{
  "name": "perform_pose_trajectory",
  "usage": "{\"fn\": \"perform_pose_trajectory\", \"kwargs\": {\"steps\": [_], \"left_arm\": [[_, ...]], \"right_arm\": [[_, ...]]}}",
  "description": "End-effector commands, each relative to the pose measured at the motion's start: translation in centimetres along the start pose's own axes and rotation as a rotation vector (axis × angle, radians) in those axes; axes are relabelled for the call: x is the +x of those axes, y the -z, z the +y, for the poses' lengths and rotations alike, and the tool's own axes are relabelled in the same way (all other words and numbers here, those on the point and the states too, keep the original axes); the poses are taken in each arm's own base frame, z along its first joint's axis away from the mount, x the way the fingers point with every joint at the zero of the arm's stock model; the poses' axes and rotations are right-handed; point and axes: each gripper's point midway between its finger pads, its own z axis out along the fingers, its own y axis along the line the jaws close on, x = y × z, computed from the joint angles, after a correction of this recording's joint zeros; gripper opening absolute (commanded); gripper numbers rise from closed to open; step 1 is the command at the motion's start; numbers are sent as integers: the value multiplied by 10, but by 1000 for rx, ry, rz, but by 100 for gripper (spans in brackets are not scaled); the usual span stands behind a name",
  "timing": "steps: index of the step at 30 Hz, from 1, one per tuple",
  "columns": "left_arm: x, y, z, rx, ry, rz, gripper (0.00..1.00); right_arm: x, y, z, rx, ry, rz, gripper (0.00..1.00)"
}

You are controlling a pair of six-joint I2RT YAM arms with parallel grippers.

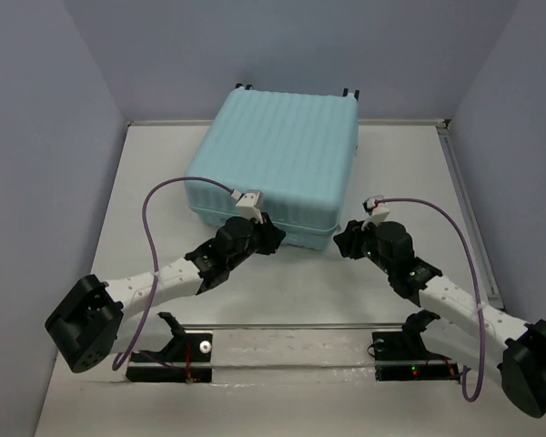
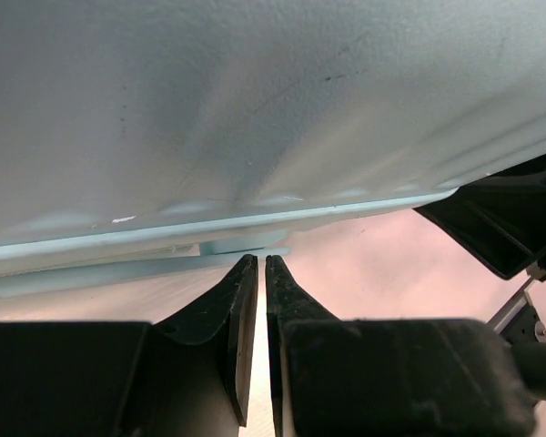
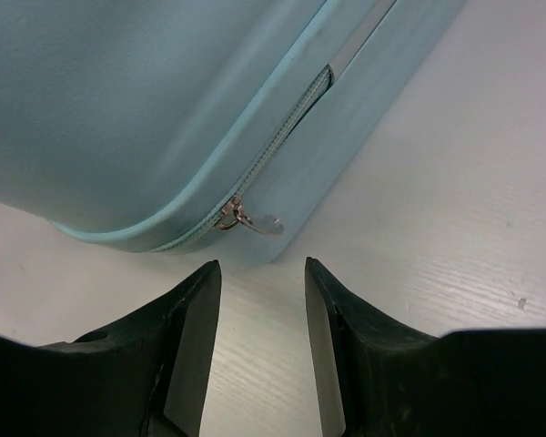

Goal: Pack the luggage

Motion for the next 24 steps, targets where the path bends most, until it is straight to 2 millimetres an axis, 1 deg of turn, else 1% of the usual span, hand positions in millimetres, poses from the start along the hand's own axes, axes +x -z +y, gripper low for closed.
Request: {"fn": "perform_pose_trajectory", "kwargs": {"steps": [1,2,3,6,8,9,10,11,12,13,14,15,18,19,21,23,24], "left_arm": [[-23,-7,-23,78,-22,-72,21],[-23,-8,-24,85,-19,-74,21],[-21,-9,-25,88,-19,-68,21],[-16,-12,-27,100,-21,-51,21],[-15,-13,-28,105,-23,-47,20],[-17,-14,-30,112,-28,-50,20],[-16,-14,-30,113,-32,-46,20],[-16,-14,-31,116,-33,-48,20],[-18,-14,-32,116,-34,-50,20],[-17,-14,-32,115,-35,-50,20],[-18,-15,-33,120,-36,-51,20],[-18,-15,-33,120,-36,-51,20],[-18,-14,-40,138,-38,-57,20],[-17,-14,-40,138,-39,-57,20],[-20,-16,-42,138,-36,-65,20],[-21,-20,-43,134,-42,-68,20],[-22,-21,-43,133,-45,-69,20]], "right_arm": [[-34,-11,7,-64,116,-107,48],[-37,-13,4,-62,118,-123,48],[-41,-16,10,-106,135,-142,48],[-42,-22,8,-121,164,-151,48],[-43,-22,4,-115,168,-167,48],[-48,-22,4,-111,171,-193,48],[-49,-21,5,-119,179,-204,49],[-46,-20,9,-146,189,-204,49],[-53,-18,14,-169,198,-241,49],[-54,-16,17,-186,206,-258,48],[-54,-14,20,-205,212,-268,44],[-53,-13,27,-248,224,-265,42],[-53,-9,36,-302,220,-271,36],[-53,-9,38,-310,215,-273,33],[-53,-8,40,-323,203,-280,31],[-54,-8,44,-342,191,-289,26],[-55,-7,45,-353,186,-294,22]]}}
